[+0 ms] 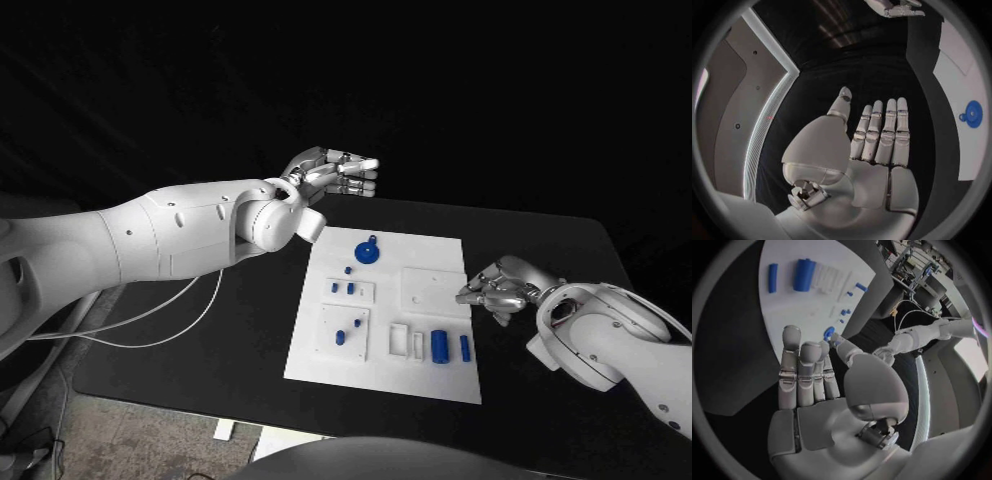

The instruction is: Assemble the parts on the task board

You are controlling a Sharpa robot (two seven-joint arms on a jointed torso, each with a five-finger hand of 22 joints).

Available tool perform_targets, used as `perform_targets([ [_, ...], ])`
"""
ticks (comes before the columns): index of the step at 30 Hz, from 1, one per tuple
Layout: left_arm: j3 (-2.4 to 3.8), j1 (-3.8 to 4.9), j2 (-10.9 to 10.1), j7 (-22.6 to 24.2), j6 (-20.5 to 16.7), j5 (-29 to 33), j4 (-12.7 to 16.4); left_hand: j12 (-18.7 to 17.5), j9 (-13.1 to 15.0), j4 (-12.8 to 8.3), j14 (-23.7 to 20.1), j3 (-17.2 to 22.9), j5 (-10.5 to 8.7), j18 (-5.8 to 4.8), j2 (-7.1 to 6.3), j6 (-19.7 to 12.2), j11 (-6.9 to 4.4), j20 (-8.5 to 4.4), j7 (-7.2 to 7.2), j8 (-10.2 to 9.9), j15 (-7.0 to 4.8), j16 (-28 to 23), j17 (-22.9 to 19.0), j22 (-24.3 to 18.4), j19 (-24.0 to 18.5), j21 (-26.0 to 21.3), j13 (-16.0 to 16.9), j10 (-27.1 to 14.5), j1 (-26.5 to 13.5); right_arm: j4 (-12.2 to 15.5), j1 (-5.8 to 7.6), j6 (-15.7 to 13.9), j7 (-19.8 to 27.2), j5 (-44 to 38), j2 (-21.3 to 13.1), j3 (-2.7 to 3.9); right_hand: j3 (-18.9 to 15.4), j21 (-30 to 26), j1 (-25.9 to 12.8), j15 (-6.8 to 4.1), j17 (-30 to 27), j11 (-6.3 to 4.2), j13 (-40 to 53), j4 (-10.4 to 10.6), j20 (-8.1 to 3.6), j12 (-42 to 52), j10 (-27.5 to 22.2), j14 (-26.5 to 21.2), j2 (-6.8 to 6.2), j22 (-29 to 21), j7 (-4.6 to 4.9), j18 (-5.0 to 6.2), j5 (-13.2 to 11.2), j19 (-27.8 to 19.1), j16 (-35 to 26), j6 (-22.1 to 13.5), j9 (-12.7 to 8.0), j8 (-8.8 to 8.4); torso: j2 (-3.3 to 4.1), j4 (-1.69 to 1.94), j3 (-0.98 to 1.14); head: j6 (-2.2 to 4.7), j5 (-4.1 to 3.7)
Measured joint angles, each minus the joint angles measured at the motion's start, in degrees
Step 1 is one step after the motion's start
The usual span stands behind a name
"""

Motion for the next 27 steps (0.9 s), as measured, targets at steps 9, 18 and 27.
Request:
perform_targets([
  [9, -0.01, -0.29, -0.01, 0.09, 0.36, -0.27, -0.16, 0.0, 0.0, 1.81, 0.05, -2.55, 0.53, 0.0, -0.29, 0.0, 0.0, -0.04, 0.0, 0.0, 0.05, 0.0, 0.0, 0.01, -0.04, 0.0, 0.0, 0.0, 0.29, -1.16, 0.2, 8.82, -10.8, 4.55, 1.04, 0.03, -1.38, 7.3, -2.28, 0.34, 7.96, 0.41, 10.98, 6.74, 0.14, 1.15, 3.43, 0.34, -2.21, 0.08, 0.5, 0.0, 0.0, -0.14, 2.53, -2.44, 1.67, 0.01, -0.14, -0.18, 0.02, 0.39, -1.68],
  [18, -0.01, -0.48, -0.13, 0.05, 0.67, -0.57, 0.11, 0.0, 0.0, 6.57, -2.81, -1.36, 0.96, 0.0, -4.3, -2.52, 1.04, 0.64, 1.05, 0.0, 0.84, 0.0, 0.0, -0.06, -1.45, -0.79, 0.0, -1.46, -3.16, -3.23, -0.03, 13.78, -14.79, 5.72, 3.38, -0.23, -1.29, 11.76, -5.13, 0.35, 9.97, 0.41, 16.58, 10.41, 0.14, 3.61, 5.91, 0.75, -3.54, 0.07, 0.28, 0.0, -0.38, -0.14, 3.21, -2.23, 2.63, 0.01, -0.18, -0.1, -0.09, 0.74, -2.59],
  [27, -0.01, -0.57, -0.26, 0.09, 1.78, -0.76, 0.41, 0.0, -0.07, 8.74, -3.54, -1.04, 0.96, 0.0, -4.86, -6.68, 1.78, 0.72, 1.7, 0.0, 1.18, 0.0, 0.0, -0.06, -1.53, -0.79, 0.0, -2.59, -3.72, -4.52, -0.62, 15.74, -15.96, 5.73, 5.61, -1.12, -3.73, 14.61, -5.08, 0.35, 9.96, 0.41, 20.08, 13.96, 0.14, 5.36, 7.33, 0.74, -4.69, 0.07, 0.49, 0.01, -0.38, -0.14, 3.66, -2.85, 3.24, 0.01, -0.14, -0.13, -0.07, 0.04, -3.1],
])
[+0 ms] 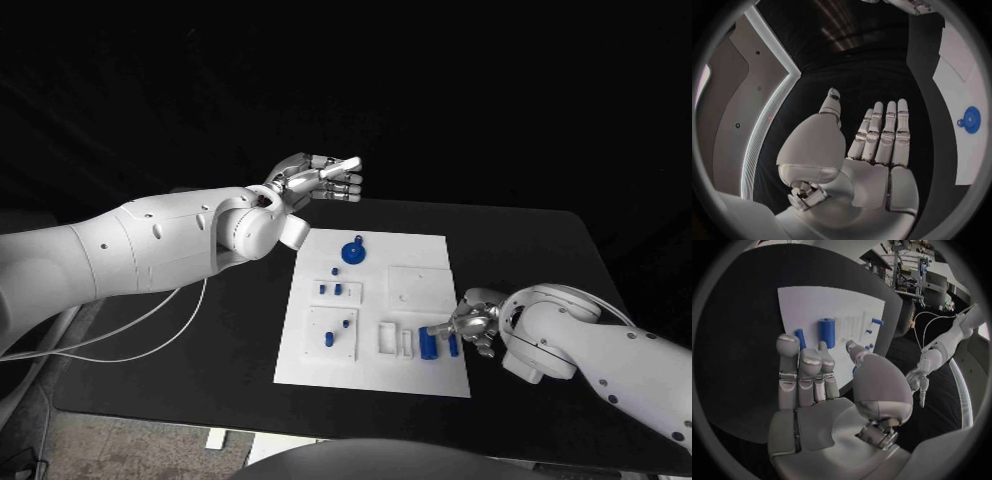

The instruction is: Assemble the parts on the task board

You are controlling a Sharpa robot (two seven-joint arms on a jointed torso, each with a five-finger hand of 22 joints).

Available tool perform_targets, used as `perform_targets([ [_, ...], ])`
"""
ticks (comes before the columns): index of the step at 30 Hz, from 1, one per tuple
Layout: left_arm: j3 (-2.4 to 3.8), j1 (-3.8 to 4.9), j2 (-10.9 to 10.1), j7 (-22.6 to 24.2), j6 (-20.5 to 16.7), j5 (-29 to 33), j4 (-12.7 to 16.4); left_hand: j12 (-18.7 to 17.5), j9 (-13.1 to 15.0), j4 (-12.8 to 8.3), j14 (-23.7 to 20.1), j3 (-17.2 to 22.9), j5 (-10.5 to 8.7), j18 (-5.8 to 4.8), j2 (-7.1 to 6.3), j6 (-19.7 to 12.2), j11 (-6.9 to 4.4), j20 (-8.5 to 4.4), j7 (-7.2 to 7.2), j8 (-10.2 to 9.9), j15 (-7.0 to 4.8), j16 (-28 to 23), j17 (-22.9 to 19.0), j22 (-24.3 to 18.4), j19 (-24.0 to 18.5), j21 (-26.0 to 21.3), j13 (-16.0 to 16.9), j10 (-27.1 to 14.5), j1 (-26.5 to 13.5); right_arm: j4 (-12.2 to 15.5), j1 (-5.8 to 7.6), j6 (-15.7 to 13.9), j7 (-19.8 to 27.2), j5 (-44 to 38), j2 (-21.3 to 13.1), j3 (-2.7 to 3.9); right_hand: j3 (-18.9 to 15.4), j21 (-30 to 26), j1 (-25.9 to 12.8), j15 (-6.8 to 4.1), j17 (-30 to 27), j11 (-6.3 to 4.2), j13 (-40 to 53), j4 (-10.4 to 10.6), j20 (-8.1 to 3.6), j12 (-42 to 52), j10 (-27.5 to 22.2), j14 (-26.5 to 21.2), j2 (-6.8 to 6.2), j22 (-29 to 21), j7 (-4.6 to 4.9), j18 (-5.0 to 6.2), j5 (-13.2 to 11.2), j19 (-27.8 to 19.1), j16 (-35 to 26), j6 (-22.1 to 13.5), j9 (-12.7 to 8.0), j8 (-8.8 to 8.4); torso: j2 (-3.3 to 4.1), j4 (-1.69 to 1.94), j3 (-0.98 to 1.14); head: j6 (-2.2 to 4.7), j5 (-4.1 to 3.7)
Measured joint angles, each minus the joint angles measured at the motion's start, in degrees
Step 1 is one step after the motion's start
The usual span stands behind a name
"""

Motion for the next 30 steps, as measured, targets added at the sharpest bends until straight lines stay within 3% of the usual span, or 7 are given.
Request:
perform_targets([
  [3, 0.0, -0.04, 0.0, 0.01, 0.44, 0.0, 0.08, 0.0, -0.01, 0.0, 0.0, 0.0, 0.0, 0.0, 0.0, -0.29, 0.03, 0.0, 0.14, 0.0, 0.0, 0.0, 0.0, 0.0, 0.0, 0.0, 0.0, -0.13, 0.0, -0.52, -0.06, 0.19, -0.13, -0.25, 0.58, -0.32, -0.46, 0.15, 0.08, 0.0, 0.1, -0.03, 0.52, 0.89, 0.0, 0.0, 0.03, 0.0, -0.08, 0.0, 0.0, 0.0, 0.0, 0.0, 0.22, 0.0, 0.02, 0.0, 0.01, -0.02, 0.03, -0.24, 0.09],
  [8, 0.0, -0.07, 0.02, 0.02, 1.06, 0.0, 0.13, 0.0, -0.01, 0.0, 0.0, 0.0, 0.0, 0.0, 0.0, -0.29, -0.12, 0.0, 0.14, 0.0, 0.0, 0.0, 0.0, 0.0, 0.0, 0.0, 0.0, -0.28, 0.0, -1.33, -0.11, 0.38, -0.21, -0.91, 1.54, -1.22, -4.81, 0.59, 2.16, 0.0, 0.33, 0.0, 1.5, 0.6, 0.0, 0.62, 0.6, 0.0, -0.28, -0.01, 0.0, 0.0, 0.0, 0.0, 0.21, 0.0, -0.19, 0.0, 0.01, -0.04, 0.03, -0.53, 0.15],
  [14, 0.0, -0.09, 0.05, -0.03, 1.52, 0.01, 0.14, 0.0, -0.01, -1.02, 0.0, -0.31, 1.01, 0.0, 0.84, -0.29, -0.12, 0.0, 0.14, 0.0, 0.0, 0.0, 0.0, 0.0, 0.0, -0.11, 0.0, -0.28, 0.09, -2.44, -0.38, 0.49, -0.23, -2.59, 2.69, -2.17, -5.35, 0.59, 2.28, 0.0, 0.35, 0.0, 1.73, 0.89, 0.0, 0.62, 0.6, 0.0, -0.15, -0.01, 0.0, 0.0, 0.0, 0.0, 0.21, 0.01, -0.29, 0.0, 0.01, -0.04, 0.02, -0.73, 0.15],
  [19, 0.0, -0.14, 0.07, -0.08, 1.78, 0.02, 0.14, 0.0, -0.01, -1.11, 0.0, -0.4, 1.01, 0.0, 0.84, -0.29, -0.12, 0.0, 0.14, 0.0, 0.0, 0.0, 0.0, 0.01, 0.0, -0.22, 0.0, -0.28, 0.09, -3.48, -0.69, 0.45, -0.24, -4.6, 3.57, -2.44, -5.78, 0.9, 2.51, 0.0, 0.35, 0.0, 1.85, 1.31, 0.0, 0.62, 0.6, 0.0, -0.37, -0.01, -0.01, 0.0, 0.0, 0.01, 0.21, 0.01, -0.38, 0.0, 0.0, -0.02, 0.0, -0.75, 0.18],
  [24, -0.02, -0.18, 0.12, -0.1, 2.05, 0.02, 0.13, 0.0, -0.01, -1.88, 0.01, -0.72, 1.0, 0.0, 1.75, 2.35, -0.12, 0.0, -0.24, 0.0, 0.0, 0.0, 0.0, 0.01, 0.0, -0.22, 0.0, -0.28, -0.09, -4.34, -0.76, 0.26, -0.17, -6.24, 4.41, -2.51, -6.13, 1.27, 3.34, 0.0, 0.34, 0.0, 1.98, 1.18, 0.0, 0.39, 0.6, 0.0, -1.21, -0.01, 0.0, 0.0, 0.0, 0.01, 0.21, -0.41, -0.47, 0.0, -0.02, -0.05, -0.07, -0.65, 0.08],
  [30, -0.03, -0.2, 0.29, -0.17, 2.32, 0.01, 0.09, 0.0, 0.03, -2.04, 0.01, -0.88, 1.0, 0.0, 1.77, 2.79, -0.12, 0.0, -0.27, 0.0, 0.0, 0.0, 0.0, 0.01, 0.0, -0.22, 0.0, -0.28, -0.1, -5.84, -0.76, -0.32, -0.03, -7.3, 5.93, -2.91, -6.28, 1.67, 3.56, 0.0, 0.49, 0.0, 2.13, 1.02, 0.0, 0.38, 0.6, 0.0, -0.98, -0.02, -0.02, 0.0, 0.0, 0.01, 0.21, -0.39, -0.4, 0.26, -0.03, -0.07, -0.1, -0.53, -0.16],
])
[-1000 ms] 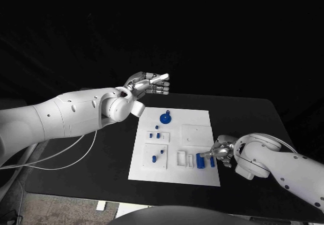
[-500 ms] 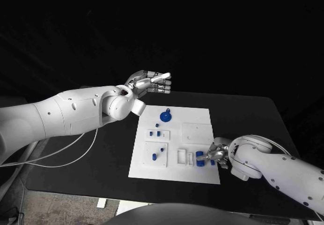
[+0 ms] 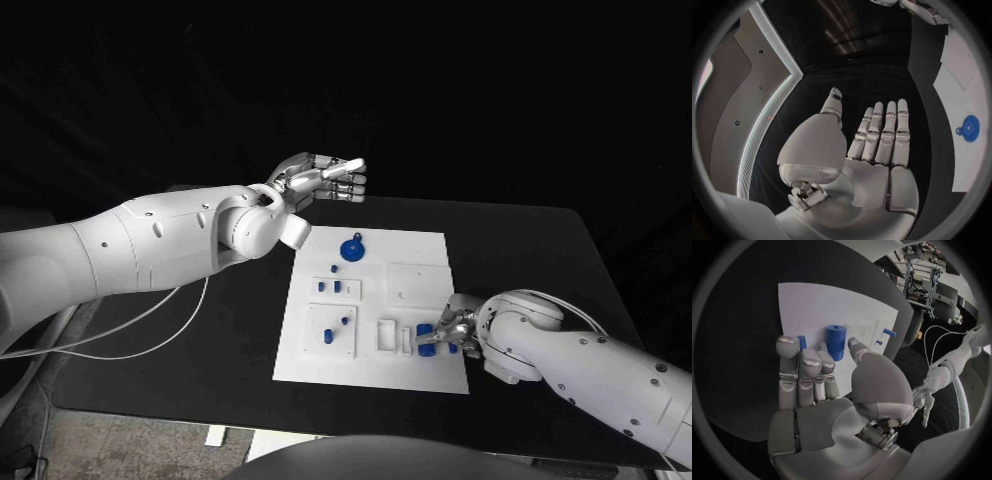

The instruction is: Assemble the parts on the task board

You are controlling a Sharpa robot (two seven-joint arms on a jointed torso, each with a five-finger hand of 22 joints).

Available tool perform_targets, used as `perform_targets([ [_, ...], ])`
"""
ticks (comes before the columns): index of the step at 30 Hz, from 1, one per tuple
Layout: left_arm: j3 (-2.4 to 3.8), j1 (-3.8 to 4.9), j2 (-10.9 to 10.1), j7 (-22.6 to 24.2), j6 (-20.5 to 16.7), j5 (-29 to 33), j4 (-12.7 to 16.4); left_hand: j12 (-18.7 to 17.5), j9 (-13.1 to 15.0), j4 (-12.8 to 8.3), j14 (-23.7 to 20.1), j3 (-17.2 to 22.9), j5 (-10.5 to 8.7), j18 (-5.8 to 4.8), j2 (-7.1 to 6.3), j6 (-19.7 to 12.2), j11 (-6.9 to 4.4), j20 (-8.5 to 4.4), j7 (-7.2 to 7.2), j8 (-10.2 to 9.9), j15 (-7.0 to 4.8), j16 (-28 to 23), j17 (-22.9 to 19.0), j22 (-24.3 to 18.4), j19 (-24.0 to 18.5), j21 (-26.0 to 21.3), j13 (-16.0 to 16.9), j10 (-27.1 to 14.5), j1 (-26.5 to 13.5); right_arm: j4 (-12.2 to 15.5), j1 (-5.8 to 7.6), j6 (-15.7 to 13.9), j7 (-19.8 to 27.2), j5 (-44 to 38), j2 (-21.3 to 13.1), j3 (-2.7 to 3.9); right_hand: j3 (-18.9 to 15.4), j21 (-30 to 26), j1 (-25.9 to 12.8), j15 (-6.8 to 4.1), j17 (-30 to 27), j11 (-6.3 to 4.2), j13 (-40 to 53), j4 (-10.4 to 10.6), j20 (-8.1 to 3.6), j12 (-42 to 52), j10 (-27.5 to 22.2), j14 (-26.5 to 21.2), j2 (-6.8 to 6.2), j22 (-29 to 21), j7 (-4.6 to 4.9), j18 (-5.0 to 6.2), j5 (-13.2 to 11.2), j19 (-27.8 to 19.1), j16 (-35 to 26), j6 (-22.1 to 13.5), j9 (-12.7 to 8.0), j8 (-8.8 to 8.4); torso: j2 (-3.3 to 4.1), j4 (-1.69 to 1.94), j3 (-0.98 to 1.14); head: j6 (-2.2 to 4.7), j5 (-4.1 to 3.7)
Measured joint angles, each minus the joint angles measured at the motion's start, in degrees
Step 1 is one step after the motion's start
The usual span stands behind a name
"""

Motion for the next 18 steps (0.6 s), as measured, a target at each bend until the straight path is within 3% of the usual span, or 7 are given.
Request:
perform_targets([
  [5, -0.02, 0.0, 0.1, -0.06, 0.33, -0.03, -0.01, 0.0, 0.03, -0.14, -0.2, -0.14, 0.0, -0.01, 0.25, 0.61, -0.21, 0.0, -0.21, 0.0, 0.2, 0.0, 0.0, 0.0, 0.0, 0.0, 0.0, 0.21, -0.24, -1.25, 0.3, -0.82, 0.16, -0.49, 1.29, -0.54, 0.0, 0.0, 0.23, 0.2, 0.0, 0.0, 0.1, 0.0, 0.0, 0.0, 0.02, 0.2, 0.24, 0.0, 0.03, -0.01, 0.0, 0.0, 0.0, 0.07, 0.23, 0.09, -0.01, 0.09, 0.02, 0.05, -0.11],
  [7, -0.03, -0.01, 0.11, -0.09, 0.47, -0.03, -0.01, 0.0, 0.03, -0.16, -0.2, -0.16, 0.0, 0.0, 0.24, 0.61, -0.21, 0.0, -0.21, 0.0, 0.2, 0.0, 0.0, 0.0, 0.0, 0.0, 0.0, 0.21, -0.24, -1.9, 0.41, -1.18, 0.24, -0.64, 1.85, -0.71, 0.45, 0.0, 0.4, 0.21, -0.01, 0.01, 0.19, -0.45, 0.0, 0.0, 0.02, 0.21, 0.2, 0.0, 0.06, 0.0, 0.0, 0.0, 0.0, 0.06, 5.14, 0.09, 0.0, 0.09, 0.03, 0.08, -0.13],
  [8, -0.04, -0.01, 0.13, -0.1, 0.53, -0.04, -0.03, 0.0, 0.03, -0.16, -0.2, -0.16, 0.0, -0.01, 0.24, 0.61, -0.21, 0.0, -0.21, 0.0, 0.2, 0.0, 0.0, 0.0, 0.0, 0.0, 0.0, 0.21, -0.24, -2.19, 0.45, -1.34, 0.28, -0.7, 2.07, -0.82, 0.82, 0.0, 0.53, 0.21, 0.05, 0.01, 0.22, -0.59, 0.0, 0.0, 0.02, 0.21, 0.07, 0.0, 0.07, 0.0, 0.0, 0.0, 0.0, 0.05, 9.83, 0.08, 0.01, 0.07, 0.03, 0.09, -0.14],
  [11, -0.05, -0.01, 0.24, -0.16, 0.72, -0.04, -0.05, 0.0, 0.03, -0.16, -0.2, -0.16, 0.0, 0.0, 0.24, 0.61, -0.21, 0.0, -0.21, 0.0, 0.2, 0.0, 0.0, 0.0, 0.0, 0.0, 0.0, 0.21, -0.24, -3.07, 0.63, -1.89, 0.53, -0.98, 2.66, -1.28, 1.52, 0.32, 0.69, 0.21, 0.08, 0.01, 0.27, -1.2, 0.0, 0.0, 0.01, 0.21, 0.24, 0.0, 0.08, -0.01, 0.0, 0.0, 0.0, 0.04, 16.01, 0.05, 0.01, 0.01, 0.03, 0.12, -0.14],
  [15, -0.07, -0.01, 0.37, -0.29, 0.9, -0.07, -0.08, 0.0, 0.03, -0.16, -0.2, -0.16, 0.0, 0.0, 0.24, 0.61, -0.21, 0.0, -0.21, 0.0, 0.2, 0.0, 0.0, 0.0, 0.0, 0.0, 0.0, 0.21, -0.24, -4.05, 0.79, -2.55, 1.11, -1.8, 3.34, -2.22, 2.0, 0.33, 0.75, 0.2, 0.14, 0.01, 0.39, -1.68, 0.0, 0.0, 0.0, 0.2, 0.3, 0.0, 0.21, 0.0, 0.0, 0.0, 0.0, 0.02, 33.93, -0.22, 0.01, -0.03, 0.03, 0.12, -0.23],
  [17, -0.08, -0.01, 0.38, -0.38, 0.97, -0.09, -0.1, 0.0, 0.03, -0.32, -0.2, -0.32, 0.0, 0.0, 0.24, 0.61, -0.21, 0.0, -0.21, 0.0, 0.2, 0.0, 0.0, 0.0, 0.0, 0.0, 0.0, 0.21, -0.24, -4.33, 0.78, -2.73, 1.46, -2.3, 3.64, -2.75, 2.2, 0.35, 0.75, 0.2, 0.14, 0.01, 0.4, -2.22, 0.0, 0.0, 0.0, 0.19, 0.29, -0.01, 0.22, 0.0, 0.0, 0.0, 0.0, 0.02, 40.73, -0.22, 0.01, -0.02, 0.03, 0.12, -0.24],
  [18, -0.09, -0.01, 0.38, -0.41, 1.0, -0.09, -0.11, 0.0, 0.03, -0.32, -0.2, -0.32, 0.0, 0.0, 0.24, 0.61, -0.21, 0.0, -0.21, 0.0, 0.2, 0.0, 0.0, 0.0, 0.0, 0.0, 0.0, 0.21, -0.24, -4.4, 0.78, -2.77, 1.57, -2.52, 3.74, -2.87, 2.39, 0.52, 0.75, 0.2, 0.14, 0.01, 0.4, -2.56, 0.0, 0.0, 0.0, 0.2, 0.29, -0.01, 0.22, 0.0, -0.01, 0.0, 0.0, 0.02, 41.28, -0.22, 0.0, -0.02, 0.03, 0.12, -0.24],
])
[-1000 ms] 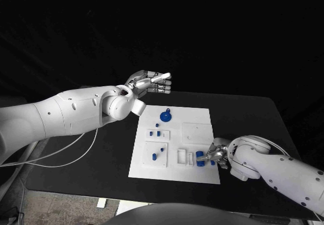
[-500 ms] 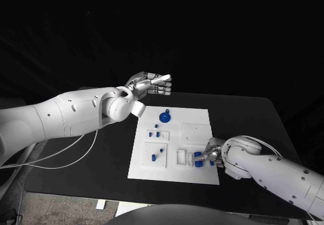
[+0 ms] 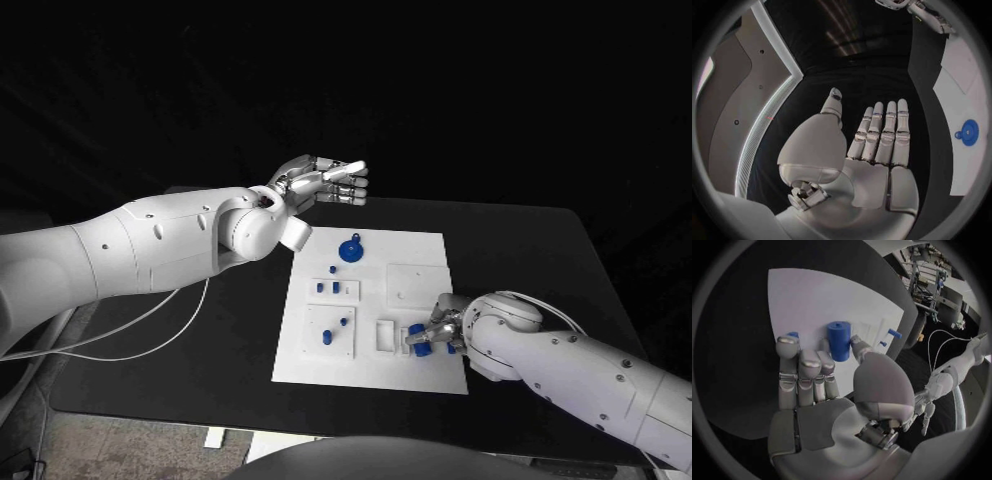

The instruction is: Assemble the parts on the task board

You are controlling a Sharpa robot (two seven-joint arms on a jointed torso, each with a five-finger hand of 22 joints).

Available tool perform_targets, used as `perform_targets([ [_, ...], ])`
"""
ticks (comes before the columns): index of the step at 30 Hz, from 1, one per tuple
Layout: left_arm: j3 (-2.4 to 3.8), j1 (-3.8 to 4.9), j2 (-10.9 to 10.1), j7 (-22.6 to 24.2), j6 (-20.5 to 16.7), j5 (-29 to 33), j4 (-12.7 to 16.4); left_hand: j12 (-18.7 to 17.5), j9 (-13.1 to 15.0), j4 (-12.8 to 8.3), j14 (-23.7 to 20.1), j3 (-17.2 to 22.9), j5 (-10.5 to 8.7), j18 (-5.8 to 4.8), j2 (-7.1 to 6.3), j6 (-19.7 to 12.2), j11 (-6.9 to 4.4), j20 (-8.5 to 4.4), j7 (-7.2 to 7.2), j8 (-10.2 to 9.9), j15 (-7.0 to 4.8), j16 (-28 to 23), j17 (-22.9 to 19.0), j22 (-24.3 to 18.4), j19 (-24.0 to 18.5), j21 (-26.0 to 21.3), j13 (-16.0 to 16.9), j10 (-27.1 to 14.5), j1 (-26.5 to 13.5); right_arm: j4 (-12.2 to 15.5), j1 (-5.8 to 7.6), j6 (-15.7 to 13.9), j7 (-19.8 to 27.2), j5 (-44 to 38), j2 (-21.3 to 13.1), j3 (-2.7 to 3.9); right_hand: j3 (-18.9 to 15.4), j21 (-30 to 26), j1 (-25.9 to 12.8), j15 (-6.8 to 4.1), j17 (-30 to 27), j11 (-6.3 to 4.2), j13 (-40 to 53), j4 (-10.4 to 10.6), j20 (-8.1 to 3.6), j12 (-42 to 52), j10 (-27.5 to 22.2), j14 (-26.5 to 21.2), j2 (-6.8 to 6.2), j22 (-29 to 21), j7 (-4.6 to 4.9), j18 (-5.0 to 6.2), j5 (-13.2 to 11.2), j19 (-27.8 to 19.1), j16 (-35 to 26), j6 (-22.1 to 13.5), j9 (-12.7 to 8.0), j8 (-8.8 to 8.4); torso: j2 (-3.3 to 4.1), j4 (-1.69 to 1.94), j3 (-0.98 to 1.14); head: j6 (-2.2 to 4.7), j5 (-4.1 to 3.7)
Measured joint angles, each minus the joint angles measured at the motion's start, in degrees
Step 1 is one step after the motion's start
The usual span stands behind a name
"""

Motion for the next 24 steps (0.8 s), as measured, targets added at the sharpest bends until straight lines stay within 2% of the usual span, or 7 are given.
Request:
perform_targets([
  [4, -0.01, 0.0, 0.0, -0.16, 0.08, -0.03, -0.02, 0.0, 0.0, 0.0, 0.0, 0.0, 0.0, 0.0, 0.0, 0.0, 0.0, 0.0, 0.0, 0.0, 0.0, 0.0, 0.0, 0.0, 0.0, 0.0, 0.0, 0.0, 0.0, -0.02, 0.19, -0.02, 0.45, -0.76, 0.14, -0.45, -0.57, 0.04, 1.28, 0.04, -0.13, 0.02, 0.0, -4.8, 0.0, 0.0, 0.0, 0.04, 0.55, 0.0, 0.01, -0.02, 0.57, 0.0, 0.0, 0.02, 0.03, 0.04, 0.0, 0.0, 0.03, -0.1, 0.01],
  [8, -0.02, 0.0, 0.0, -0.34, 0.16, -0.08, -0.04, 0.0, -0.01, 0.0, 0.0, 0.0, 0.0, 0.0, -0.01, 0.0, 0.0, 0.0, 0.0, 0.0, 0.0, 0.0, 0.0, 0.0, 0.0, 0.0, 0.0, 0.0, 0.0, 0.31, 0.31, -0.01, 0.63, -1.39, 0.12, -0.79, -2.44, 0.04, 1.96, 0.13, -0.41, 0.23, 0.0, -6.88, 0.0, 0.0, -0.01, 0.09, 1.24, 0.0, 0.02, -0.41, 5.56, 0.0, 0.0, 0.03, 0.03, 0.04, 0.0, -0.01, 0.03, -0.14, 0.03],
  [13, -0.02, 0.0, 0.02, -0.53, 0.26, -0.16, -0.05, 0.0, -0.01, 0.0, 0.0, 0.0, 0.0, 0.0, -0.01, 0.0, 0.0, 0.0, 0.0, 0.0, 0.0, 0.0, 0.0, 0.0, 0.0, 0.0, 0.0, 0.0, 0.01, 0.68, 0.33, -0.24, 0.62, -1.7, -0.01, -0.98, -3.58, 0.26, 1.81, 0.3, -0.47, 0.31, -0.03, -8.01, 0.0, 0.0, -0.09, 0.1, 1.71, 0.0, -0.08, -0.5, 10.91, 0.0, 0.0, 0.13, 0.03, 0.03, 0.02, 0.0, 0.04, -0.19, 0.04],
  [18, -0.03, 0.0, 0.02, -0.72, 0.35, -0.25, -0.05, 0.0, -0.01, 0.0, 0.0, 0.0, 0.0, 0.0, -0.01, 0.0, 0.0, 0.0, 0.0, 0.0, 0.0, 0.0, 0.0, 0.0, 0.0, 0.0, 0.0, 0.0, 0.01, 1.23, 0.19, -1.35, 0.61, -1.72, -0.43, -1.18, -4.67, 0.27, -0.17, 0.09, -0.82, 0.01, -0.19, -9.1, 0.0, 0.0, 0.21, 0.03, 3.69, 0.0, -0.55, -0.52, 16.48, 0.0, 0.0, 1.35, 0.02, -0.11, 0.02, 0.02, 0.05, -0.21, 0.01],
  [22, -0.04, 0.0, -0.04, -0.83, 0.42, -0.3, -0.05, 0.0, -0.01, 0.0, 0.0, 0.0, 0.0, 0.0, 0.22, 0.0, 0.0, 0.0, 0.0, 0.0, 0.0, 0.0, 0.0, 0.0, 0.0, 0.0, 0.0, 0.0, 0.24, 1.98, -0.13, -2.89, 0.81, -1.08, -1.11, -1.12, -5.12, 0.95, -1.2, -0.21, -1.23, -0.29, -0.6, -9.56, 0.0, -0.61, -0.09, -0.03, 4.73, -0.01, -0.65, -0.51, 18.75, 0.0, 0.0, 2.28, -0.13, -0.63, 0.03, 0.01, 0.05, -0.23, 0.01],
  [23, -0.04, 0.0, -0.06, -0.85, 0.43, -0.31, -0.05, 0.0, -0.01, 0.0, 0.0, 0.0, 0.0, 0.0, 0.22, 0.0, 0.0, 0.0, 0.0, 0.0, 0.0, 0.0, 0.0, 0.0, 0.0, 0.0, 0.0, 0.0, 0.24, 2.18, -0.25, -3.3, 0.89, -0.73, -1.33, -1.04, -5.28, 1.17, -1.44, -0.22, -1.33, -0.32, -0.68, -9.72, 0.0, -0.61, -0.12, -0.04, 4.96, -0.01, -0.82, -0.49, 18.76, 0.0, 0.0, 2.49, -0.66, -0.57, 0.03, -0.01, 0.05, -0.24, 0.04],
  [24, -0.04, 0.0, -0.07, -0.87, 0.45, -0.32, -0.06, 0.0, -0.01, 0.0, 0.0, 0.0, 0.0, 0.0, 0.22, 0.0, 0.0, 0.0, 0.0, 0.0, 0.0, 0.0, 0.0, 0.0, 0.0, 0.0, 0.0, 0.0, 0.24, 2.43, -0.37, -3.69, 0.98, -0.27, -1.58, -0.91, -5.3, 1.28, -1.59, -0.22, -1.4, -0.33, -0.69, -9.74, 0.0, -0.61, -0.12, -0.04, 5.11, -0.01, -0.85, -0.49, 18.76, 0.0, 0.0, 2.8, -3.63, -0.31, 0.03, -0.03, 0.05, -0.24, 0.06],
])
